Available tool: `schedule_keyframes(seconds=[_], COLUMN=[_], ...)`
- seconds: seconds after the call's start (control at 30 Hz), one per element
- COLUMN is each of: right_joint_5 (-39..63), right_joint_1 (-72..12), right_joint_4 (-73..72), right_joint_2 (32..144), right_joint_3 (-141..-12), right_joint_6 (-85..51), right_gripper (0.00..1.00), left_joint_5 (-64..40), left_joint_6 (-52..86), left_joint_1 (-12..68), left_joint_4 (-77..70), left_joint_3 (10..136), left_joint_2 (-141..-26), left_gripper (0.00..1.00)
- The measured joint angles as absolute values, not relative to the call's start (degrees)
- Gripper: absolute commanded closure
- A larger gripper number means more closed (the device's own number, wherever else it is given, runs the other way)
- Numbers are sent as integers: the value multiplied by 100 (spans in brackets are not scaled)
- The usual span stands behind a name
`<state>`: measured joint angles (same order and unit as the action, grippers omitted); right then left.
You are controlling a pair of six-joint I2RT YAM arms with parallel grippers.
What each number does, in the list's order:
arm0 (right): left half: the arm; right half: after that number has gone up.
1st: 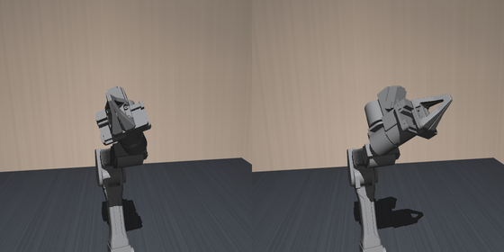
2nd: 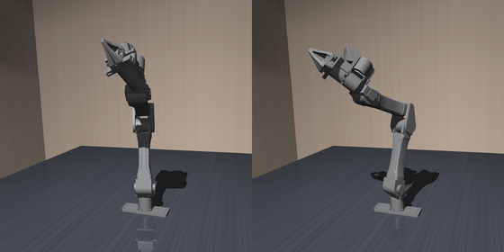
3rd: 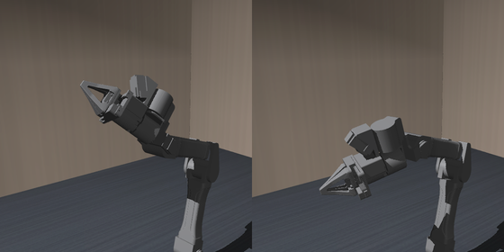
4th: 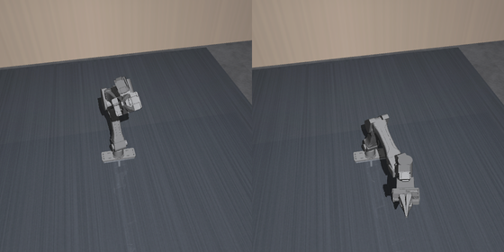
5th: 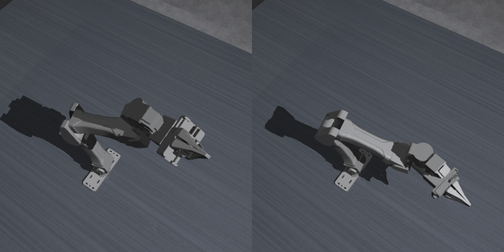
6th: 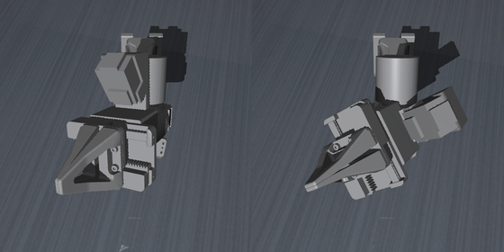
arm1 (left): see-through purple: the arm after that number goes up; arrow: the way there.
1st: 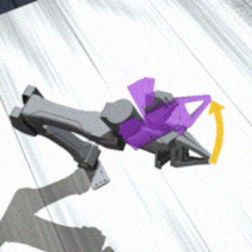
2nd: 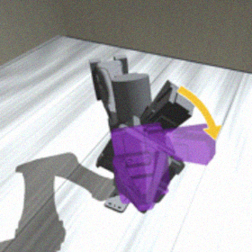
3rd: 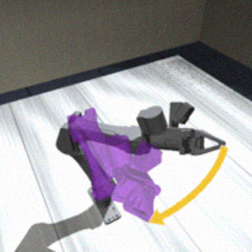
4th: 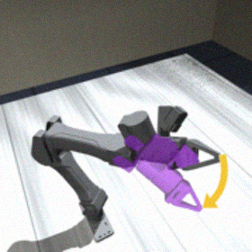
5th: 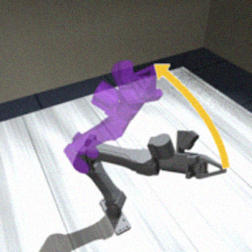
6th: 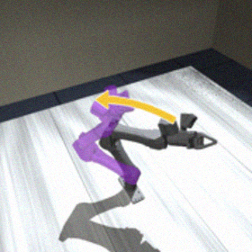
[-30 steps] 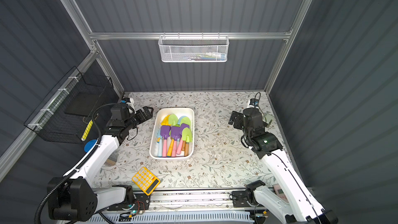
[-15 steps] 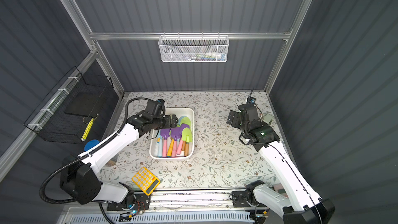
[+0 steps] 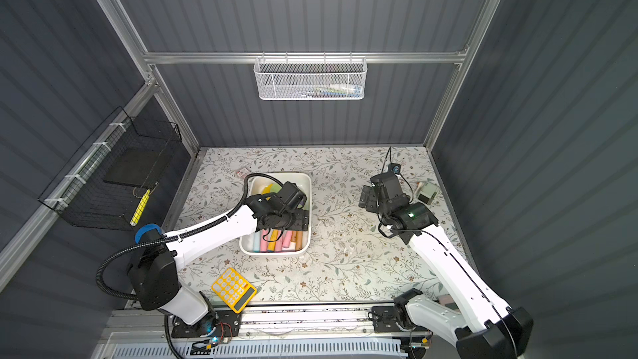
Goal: Take the shovel out of the storage box
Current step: Pick up the shovel from the storage box.
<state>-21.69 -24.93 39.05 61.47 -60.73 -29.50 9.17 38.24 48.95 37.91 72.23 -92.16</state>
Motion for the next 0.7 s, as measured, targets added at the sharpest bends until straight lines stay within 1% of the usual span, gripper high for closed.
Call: schedule_keyframes(seconds=[0.3, 0.43, 0.7], right_joint_5=[-1584, -1431, -1168], right_joint_1=[-2493, -2493, -2508], right_joint_4=[3879, 3859, 3793], right_joint_2=[6132, 6130, 6147], right_joint_3=[-5548, -5548, -5391], right_joint_6=[-2958, -2952, -2956], right_gripper=[8, 8, 8], left_joint_5=[902, 902, 867], left_joint_6=[3970, 3968, 3968], left_joint_1=[4895, 4895, 4797], left_joint_4=[3726, 3693, 3647], left_joint_3=[7194, 7196, 7192], left_joint_2=[-9236, -9424, -9863], left_gripper=[46, 50, 54])
